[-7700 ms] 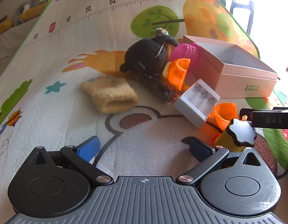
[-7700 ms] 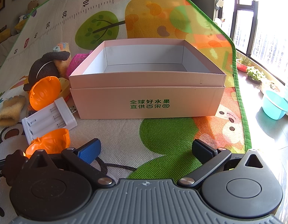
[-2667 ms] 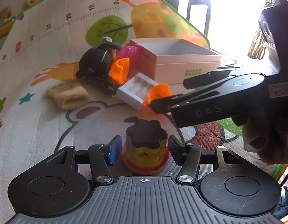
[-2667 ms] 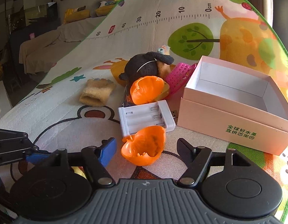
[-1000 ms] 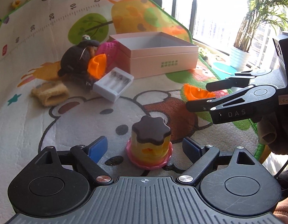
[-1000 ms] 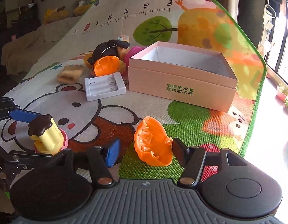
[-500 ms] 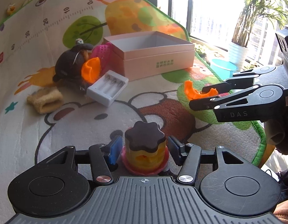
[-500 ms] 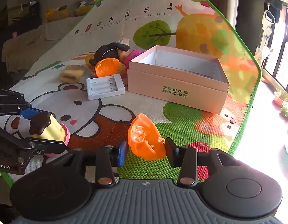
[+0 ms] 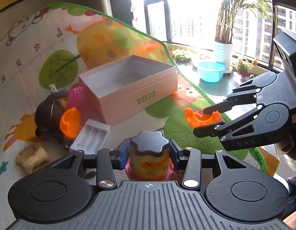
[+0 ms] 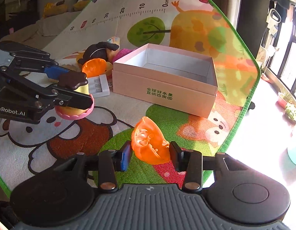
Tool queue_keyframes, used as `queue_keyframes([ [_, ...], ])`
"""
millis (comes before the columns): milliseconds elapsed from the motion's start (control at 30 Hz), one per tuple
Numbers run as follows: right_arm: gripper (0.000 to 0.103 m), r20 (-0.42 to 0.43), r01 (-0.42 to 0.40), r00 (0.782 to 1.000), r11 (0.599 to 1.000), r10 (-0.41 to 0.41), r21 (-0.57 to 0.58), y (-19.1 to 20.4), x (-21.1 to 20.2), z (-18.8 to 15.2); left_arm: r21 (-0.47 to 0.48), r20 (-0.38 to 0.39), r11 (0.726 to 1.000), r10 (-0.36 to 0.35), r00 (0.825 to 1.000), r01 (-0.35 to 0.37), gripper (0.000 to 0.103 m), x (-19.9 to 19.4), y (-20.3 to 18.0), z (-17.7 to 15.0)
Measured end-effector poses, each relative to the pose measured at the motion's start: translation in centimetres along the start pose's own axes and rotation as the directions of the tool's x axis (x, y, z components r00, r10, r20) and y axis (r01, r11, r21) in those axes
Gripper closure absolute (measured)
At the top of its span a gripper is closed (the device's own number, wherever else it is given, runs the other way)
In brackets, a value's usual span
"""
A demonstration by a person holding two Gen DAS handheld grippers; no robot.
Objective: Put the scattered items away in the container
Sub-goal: 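Lower the pudding toy and orange shell into the pink box and open both grippers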
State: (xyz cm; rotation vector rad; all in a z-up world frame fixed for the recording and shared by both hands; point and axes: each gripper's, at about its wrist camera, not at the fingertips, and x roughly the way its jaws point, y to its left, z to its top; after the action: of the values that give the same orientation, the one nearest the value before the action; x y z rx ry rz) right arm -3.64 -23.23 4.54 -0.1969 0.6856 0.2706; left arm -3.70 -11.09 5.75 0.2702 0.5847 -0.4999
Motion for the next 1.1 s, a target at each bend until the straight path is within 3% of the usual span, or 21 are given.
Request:
queue_keyframes([
  [133, 0.061, 0.058, 0.025, 0.998, 1.000, -0.026, 0.018, -1.7, 0.2, 2.9, 0.003, 0.054, 1.000, -0.027, 0.998, 0.027, 0.055, 1.5, 1.7, 2.7],
  [300, 0.061, 0.140, 0.091, 0.986, 0.996, -0.088, -0.012, -3.9, 2.4, 8.4, -0.001, 0.151, 0.999, 0.037, 0.988, -0.037, 0.055, 4.7, 4.7, 6.6],
  [400, 0.061, 0.189, 0.179, 0.968, 0.983, -0.166, -0.052, -5.0, 5.6, 11.5, -0.015, 0.177, 0.999, 0.052, 0.983, -0.050, 0.055, 7.5, 6.4, 8.8],
  [467, 0.051, 0.237, 0.240, 0.947, 0.969, -0.219, -0.063, -5.5, 7.7, 12.8, -0.041, 0.188, 0.997, 0.071, 0.980, -0.064, 0.055, 9.7, 7.8, 10.4],
  [500, 0.035, 0.241, 0.263, 0.941, 0.962, -0.239, -0.075, -5.6, 8.8, 13.4, -0.058, 0.213, 0.996, 0.083, 0.974, -0.072, 0.054, 10.8, 8.6, 11.1],
  [567, 0.033, 0.239, 0.288, 0.935, 0.953, -0.260, -0.091, -5.5, 10.0, 13.7, -0.092, 0.291, 0.990, 0.132, 0.948, -0.109, 0.041, 12.1, 10.1, 12.4],
  [600, 0.033, 0.236, 0.283, 0.938, 0.954, -0.254, -0.096, -5.3, 10.0, 13.5, -0.105, 0.305, 0.987, 0.151, 0.940, -0.124, 0.029, 12.5, 10.8, 13.0],
  [700, 0.033, 0.241, 0.255, 0.944, 0.962, -0.225, -0.101, -4.3, 9.1, 12.6, -0.180, 0.283, 0.977, 0.167, 0.944, -0.119, 0.025, 12.0, 12.8, 13.9],
  [767, 0.030, 0.244, 0.231, 0.948, 0.969, -0.204, -0.091, -3.4, 8.1, 12.0, -0.201, 0.261, 0.970, 0.188, 0.947, -0.137, 0.015, 10.7, 13.4, 13.4],
  [833, 0.015, 0.265, 0.200, 0.949, 0.977, -0.173, -0.079, -2.3, 6.9, 11.2, -0.187, 0.227, 0.963, 0.235, 0.945, -0.195, 0.009, 9.3, 13.5, 12.5],
  [1000, 0.002, 0.294, 0.055, 0.956, 0.990, -0.014, -0.132, 2.4, 3.8, 8.9, -0.201, 0.137, 0.954, 0.254, 0.958, -0.224, 0.006, 5.4, 13.3, 7.8],
  [1100, 0.002, 0.238, -0.055, 0.966, 0.981, 0.099, -0.187, 5.6, 4.1, 7.5, -0.231, 0.092, 0.943, 0.266, 0.960, -0.239, 0.004, 2.5, 12.7, 3.7],
])
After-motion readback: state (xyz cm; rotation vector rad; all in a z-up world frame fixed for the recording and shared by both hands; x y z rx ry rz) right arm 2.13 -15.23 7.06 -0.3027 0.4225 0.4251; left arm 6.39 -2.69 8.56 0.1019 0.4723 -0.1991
